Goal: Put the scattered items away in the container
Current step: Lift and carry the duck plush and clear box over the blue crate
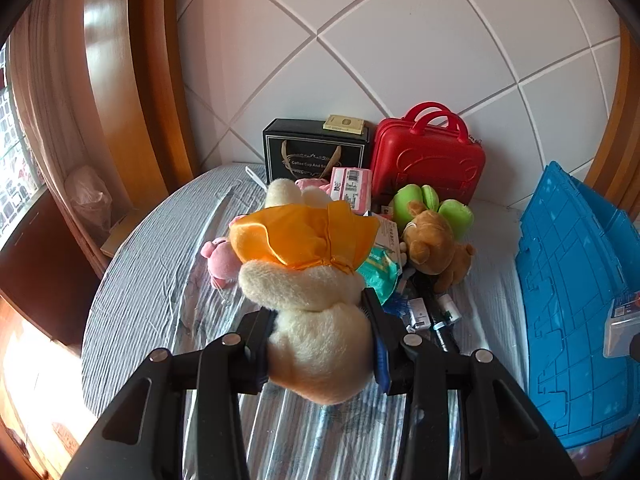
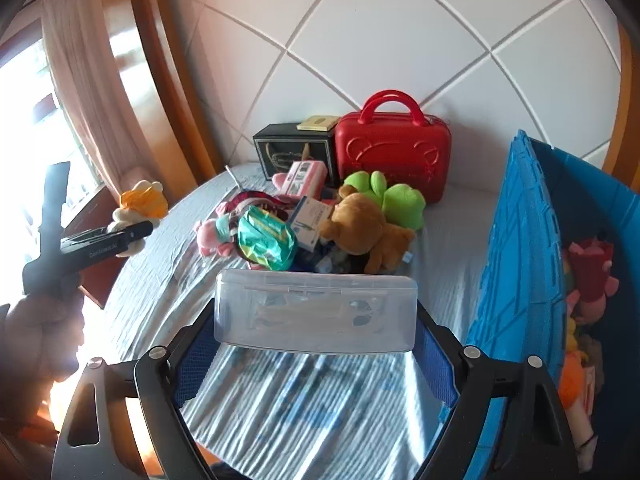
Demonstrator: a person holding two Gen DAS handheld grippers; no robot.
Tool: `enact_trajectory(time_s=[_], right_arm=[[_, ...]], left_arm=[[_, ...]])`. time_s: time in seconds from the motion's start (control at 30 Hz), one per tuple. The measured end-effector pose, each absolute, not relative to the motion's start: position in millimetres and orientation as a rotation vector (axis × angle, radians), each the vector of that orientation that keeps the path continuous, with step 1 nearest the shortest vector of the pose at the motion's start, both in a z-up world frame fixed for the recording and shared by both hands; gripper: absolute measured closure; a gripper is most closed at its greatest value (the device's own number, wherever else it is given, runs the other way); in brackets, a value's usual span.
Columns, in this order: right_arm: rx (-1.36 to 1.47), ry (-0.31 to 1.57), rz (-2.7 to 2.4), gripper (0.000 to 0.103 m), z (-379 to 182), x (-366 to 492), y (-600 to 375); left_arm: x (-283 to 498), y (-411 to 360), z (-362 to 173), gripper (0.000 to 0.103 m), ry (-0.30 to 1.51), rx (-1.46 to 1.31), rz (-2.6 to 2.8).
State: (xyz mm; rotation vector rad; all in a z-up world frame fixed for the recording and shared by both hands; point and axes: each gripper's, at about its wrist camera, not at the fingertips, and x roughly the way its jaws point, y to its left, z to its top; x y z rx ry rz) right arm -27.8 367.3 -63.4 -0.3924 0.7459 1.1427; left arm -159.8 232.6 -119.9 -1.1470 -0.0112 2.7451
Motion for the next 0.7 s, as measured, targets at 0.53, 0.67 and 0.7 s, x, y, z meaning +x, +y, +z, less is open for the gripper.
enact_trajectory(time_s=[0.53, 0.67, 0.7], right_arm=[[-0.268, 0.636, 1.095, 0.015, -12, 24, 258], [-0.242, 0.64, 1.037, 0.015, -11, 45, 229], [-0.236, 0.642, 1.021, 0.015, -11, 49, 222]], left_arm=[[-124, 388, -67, 0.065, 0.112, -0.947, 2.602], [-119, 432, -59, 0.065, 0.133, -0.918, 2.521], [-117, 444, -57, 0.065, 0.136, -0.913, 2.499]])
